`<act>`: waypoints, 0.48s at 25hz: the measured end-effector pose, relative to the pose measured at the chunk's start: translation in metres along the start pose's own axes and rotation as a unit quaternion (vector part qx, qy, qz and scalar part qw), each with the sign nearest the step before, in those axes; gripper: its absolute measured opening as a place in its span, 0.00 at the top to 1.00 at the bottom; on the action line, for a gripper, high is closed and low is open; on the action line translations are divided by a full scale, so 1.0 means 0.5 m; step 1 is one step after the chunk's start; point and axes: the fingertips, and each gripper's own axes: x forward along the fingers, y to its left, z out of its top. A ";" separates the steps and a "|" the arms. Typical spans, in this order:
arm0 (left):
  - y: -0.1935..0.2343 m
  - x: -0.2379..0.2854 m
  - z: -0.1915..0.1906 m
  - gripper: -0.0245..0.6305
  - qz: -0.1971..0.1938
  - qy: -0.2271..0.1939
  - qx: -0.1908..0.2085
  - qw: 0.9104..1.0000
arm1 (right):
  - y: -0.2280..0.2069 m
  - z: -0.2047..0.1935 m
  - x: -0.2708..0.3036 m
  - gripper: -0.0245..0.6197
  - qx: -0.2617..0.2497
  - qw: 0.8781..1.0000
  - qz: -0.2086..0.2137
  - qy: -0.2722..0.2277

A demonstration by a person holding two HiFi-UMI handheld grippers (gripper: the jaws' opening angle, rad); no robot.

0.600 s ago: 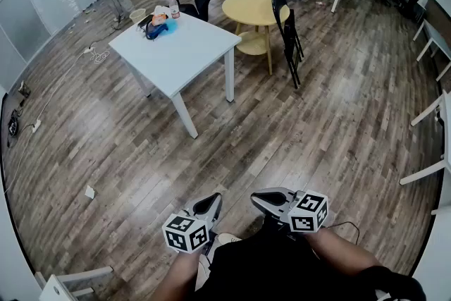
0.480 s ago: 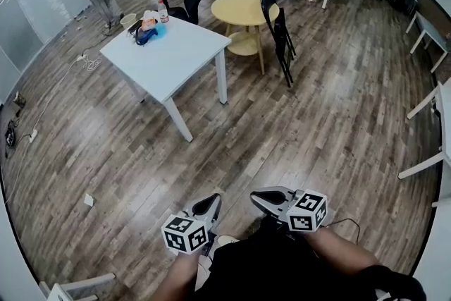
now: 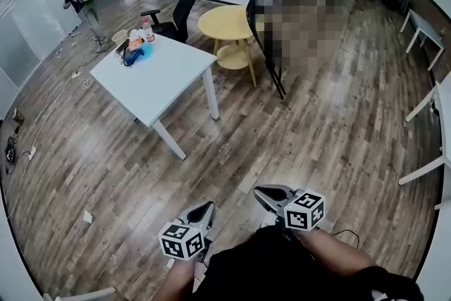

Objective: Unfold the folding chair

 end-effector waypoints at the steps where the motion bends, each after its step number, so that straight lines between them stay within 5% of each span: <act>1: -0.001 0.018 0.013 0.95 0.003 -0.001 0.004 1.000 | -0.021 0.011 -0.003 0.95 -0.001 1.000 -0.003 -0.001; 9: -0.033 0.176 0.096 0.95 0.024 0.012 0.086 0.996 | -0.176 0.090 -0.040 0.95 0.005 1.000 -0.002 -0.027; 12: -0.070 0.254 0.120 0.95 0.006 0.009 0.075 0.997 | -0.230 0.116 -0.090 0.95 -0.009 0.999 -0.013 -0.035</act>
